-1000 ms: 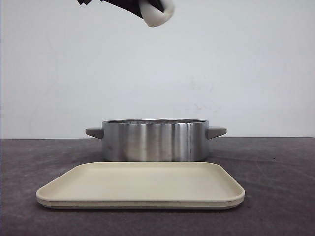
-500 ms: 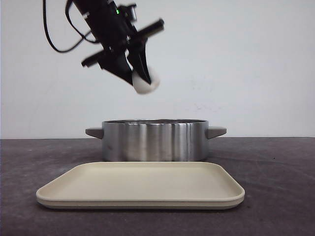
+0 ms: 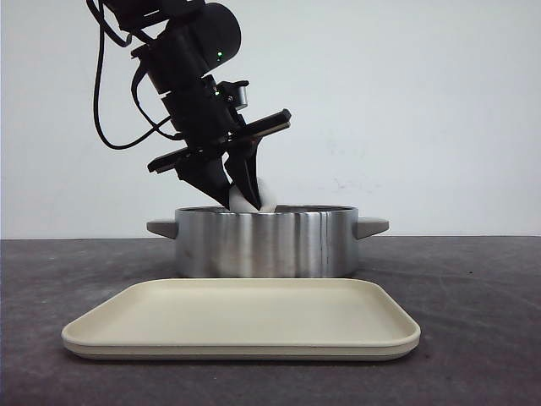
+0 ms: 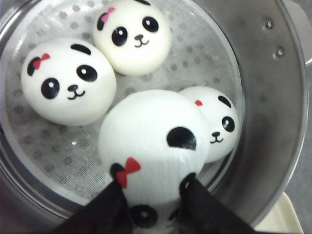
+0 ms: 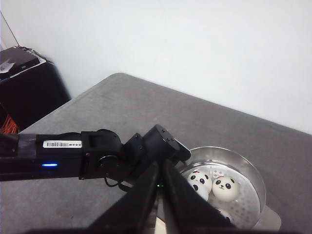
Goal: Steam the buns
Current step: 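Carry the bun with the left gripper into the steel pot, then open the left gripper to release the bun and withdraw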
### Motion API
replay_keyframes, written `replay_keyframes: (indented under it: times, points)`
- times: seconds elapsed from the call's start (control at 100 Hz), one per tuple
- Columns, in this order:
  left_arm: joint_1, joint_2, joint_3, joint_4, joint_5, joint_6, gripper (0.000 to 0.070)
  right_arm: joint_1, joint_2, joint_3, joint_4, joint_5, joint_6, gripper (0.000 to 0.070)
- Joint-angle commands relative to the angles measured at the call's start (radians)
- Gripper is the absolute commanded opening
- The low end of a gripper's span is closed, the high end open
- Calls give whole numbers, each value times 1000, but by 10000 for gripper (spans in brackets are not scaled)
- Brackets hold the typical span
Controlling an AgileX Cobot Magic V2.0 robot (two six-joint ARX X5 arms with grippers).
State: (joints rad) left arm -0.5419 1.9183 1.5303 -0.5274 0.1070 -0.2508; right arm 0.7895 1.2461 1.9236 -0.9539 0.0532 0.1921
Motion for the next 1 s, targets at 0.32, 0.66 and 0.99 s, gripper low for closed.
replay_keyframes:
  times: [0.32,0.66,0.99]
  points:
    - [-2,32,18,11,-3,26,443,9,8,23,11,5,30,6]
    - [-1,32,38,-7,-3,23,443,9,8,23,8,7,37,6]
    - [-2,-60,186,-111,-31,-4,351,9,9,13,-6,116,-2,6]
